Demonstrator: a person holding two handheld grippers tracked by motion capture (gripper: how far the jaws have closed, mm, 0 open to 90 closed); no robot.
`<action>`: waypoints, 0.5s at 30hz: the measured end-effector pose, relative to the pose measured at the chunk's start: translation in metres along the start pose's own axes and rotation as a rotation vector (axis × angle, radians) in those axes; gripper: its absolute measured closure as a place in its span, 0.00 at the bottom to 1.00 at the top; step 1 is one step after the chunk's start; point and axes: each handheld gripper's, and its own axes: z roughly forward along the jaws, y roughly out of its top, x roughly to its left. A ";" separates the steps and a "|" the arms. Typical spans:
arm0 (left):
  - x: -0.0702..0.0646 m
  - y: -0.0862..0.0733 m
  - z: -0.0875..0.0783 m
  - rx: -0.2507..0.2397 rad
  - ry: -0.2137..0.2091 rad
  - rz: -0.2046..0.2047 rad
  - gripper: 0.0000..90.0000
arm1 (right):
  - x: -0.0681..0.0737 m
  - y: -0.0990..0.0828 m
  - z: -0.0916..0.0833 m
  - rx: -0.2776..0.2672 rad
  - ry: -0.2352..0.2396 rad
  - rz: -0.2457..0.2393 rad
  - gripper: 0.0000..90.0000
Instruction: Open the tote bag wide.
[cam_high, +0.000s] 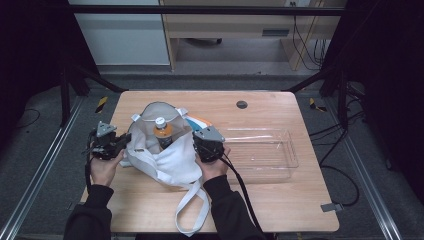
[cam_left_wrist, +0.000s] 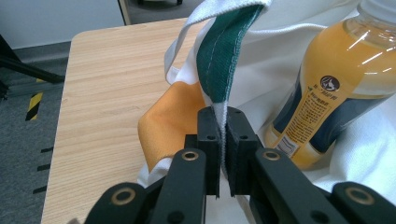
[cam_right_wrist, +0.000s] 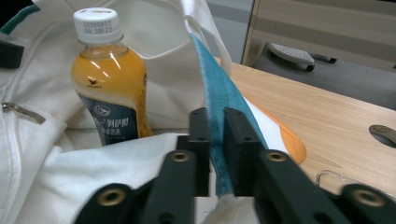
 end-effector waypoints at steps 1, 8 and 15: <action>-0.001 0.000 0.001 -0.001 0.005 -0.001 0.96 | 0.000 0.000 0.001 0.001 -0.004 0.004 0.97; -0.002 -0.001 0.006 0.046 0.025 0.021 0.98 | 0.007 0.001 0.014 0.049 -0.013 0.006 0.99; 0.000 -0.004 0.014 0.097 0.032 0.030 0.98 | 0.009 -0.002 0.024 0.088 -0.003 0.025 0.98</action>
